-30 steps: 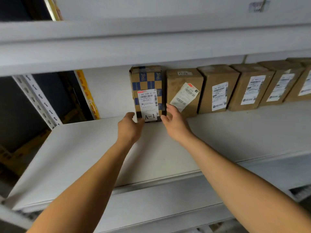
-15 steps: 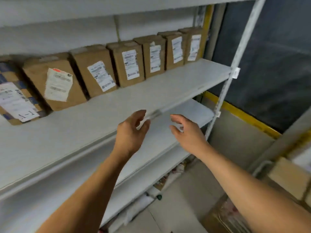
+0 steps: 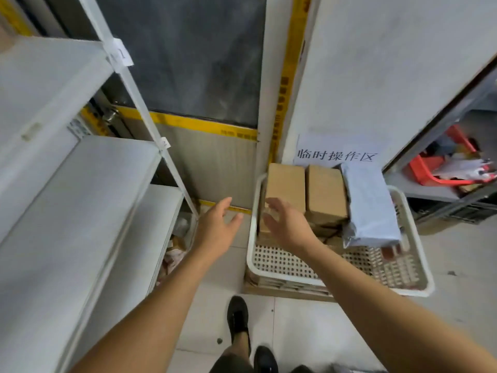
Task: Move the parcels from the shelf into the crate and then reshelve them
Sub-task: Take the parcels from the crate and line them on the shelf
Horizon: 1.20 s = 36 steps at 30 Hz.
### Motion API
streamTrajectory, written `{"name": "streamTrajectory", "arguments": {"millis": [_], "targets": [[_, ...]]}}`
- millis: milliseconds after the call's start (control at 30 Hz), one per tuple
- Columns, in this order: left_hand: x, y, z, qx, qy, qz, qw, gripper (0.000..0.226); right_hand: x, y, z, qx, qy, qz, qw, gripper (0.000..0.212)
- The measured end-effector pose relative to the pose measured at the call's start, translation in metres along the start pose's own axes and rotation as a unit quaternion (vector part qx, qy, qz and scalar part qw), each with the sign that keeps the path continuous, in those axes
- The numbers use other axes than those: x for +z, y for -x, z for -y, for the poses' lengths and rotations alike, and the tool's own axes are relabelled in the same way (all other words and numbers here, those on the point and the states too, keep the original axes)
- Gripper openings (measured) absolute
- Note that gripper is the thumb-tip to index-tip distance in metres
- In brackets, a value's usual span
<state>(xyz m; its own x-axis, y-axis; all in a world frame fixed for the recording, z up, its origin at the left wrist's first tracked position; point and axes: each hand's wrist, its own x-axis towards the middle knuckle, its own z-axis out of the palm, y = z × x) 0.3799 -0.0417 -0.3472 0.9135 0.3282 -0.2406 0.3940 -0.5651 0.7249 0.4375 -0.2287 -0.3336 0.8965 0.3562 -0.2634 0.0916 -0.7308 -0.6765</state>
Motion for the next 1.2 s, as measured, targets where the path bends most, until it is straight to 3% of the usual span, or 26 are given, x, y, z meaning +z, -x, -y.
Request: {"name": "streamTrajectory", "arguments": {"millis": [300,400,567,667,733,867,967,1033,1100,1200], "targets": [[0.112,-0.134,-0.013,-0.030,-0.003,0.157,0.987,0.070,0.001,-0.085,-0.087,0.205,-0.016,-0.044,0.978,0.056],[0.132,-0.155,-0.013,-0.069,0.014,0.183,0.981,0.078,0.015,-0.101,-0.102,0.255,-0.022,-0.057,0.965,0.055],[0.153,-0.170,0.005,-0.117,0.049,0.210,0.970,0.070,0.033,-0.126,-0.113,0.310,-0.056,-0.090,0.945,0.078],[0.150,-0.165,0.009,-0.136,0.084,0.179,0.971,0.061,0.031,-0.132,-0.120,0.318,-0.075,-0.069,0.943,0.069],[0.137,-0.155,0.008,-0.137,0.115,0.158,0.971,0.056,0.025,-0.125,-0.120,0.290,-0.119,-0.058,0.948,0.057],[0.099,-0.133,-0.010,-0.113,0.174,0.111,0.972,0.045,-0.008,-0.113,-0.103,0.189,-0.224,-0.052,0.955,0.073],[0.057,-0.114,-0.036,-0.109,0.200,0.039,0.973,0.042,-0.042,-0.112,-0.075,0.090,-0.286,-0.029,0.954,0.068],[0.028,-0.101,-0.049,-0.102,0.240,-0.024,0.965,0.053,-0.067,-0.107,-0.047,0.021,-0.323,0.011,0.946,0.058],[0.000,-0.086,-0.055,-0.117,0.299,-0.105,0.941,0.084,-0.088,-0.100,-0.018,-0.059,-0.327,0.071,0.940,0.061],[-0.048,-0.045,-0.079,-0.102,0.345,-0.181,0.915,0.074,-0.104,-0.093,0.028,-0.162,-0.249,0.117,0.948,0.086]]}}
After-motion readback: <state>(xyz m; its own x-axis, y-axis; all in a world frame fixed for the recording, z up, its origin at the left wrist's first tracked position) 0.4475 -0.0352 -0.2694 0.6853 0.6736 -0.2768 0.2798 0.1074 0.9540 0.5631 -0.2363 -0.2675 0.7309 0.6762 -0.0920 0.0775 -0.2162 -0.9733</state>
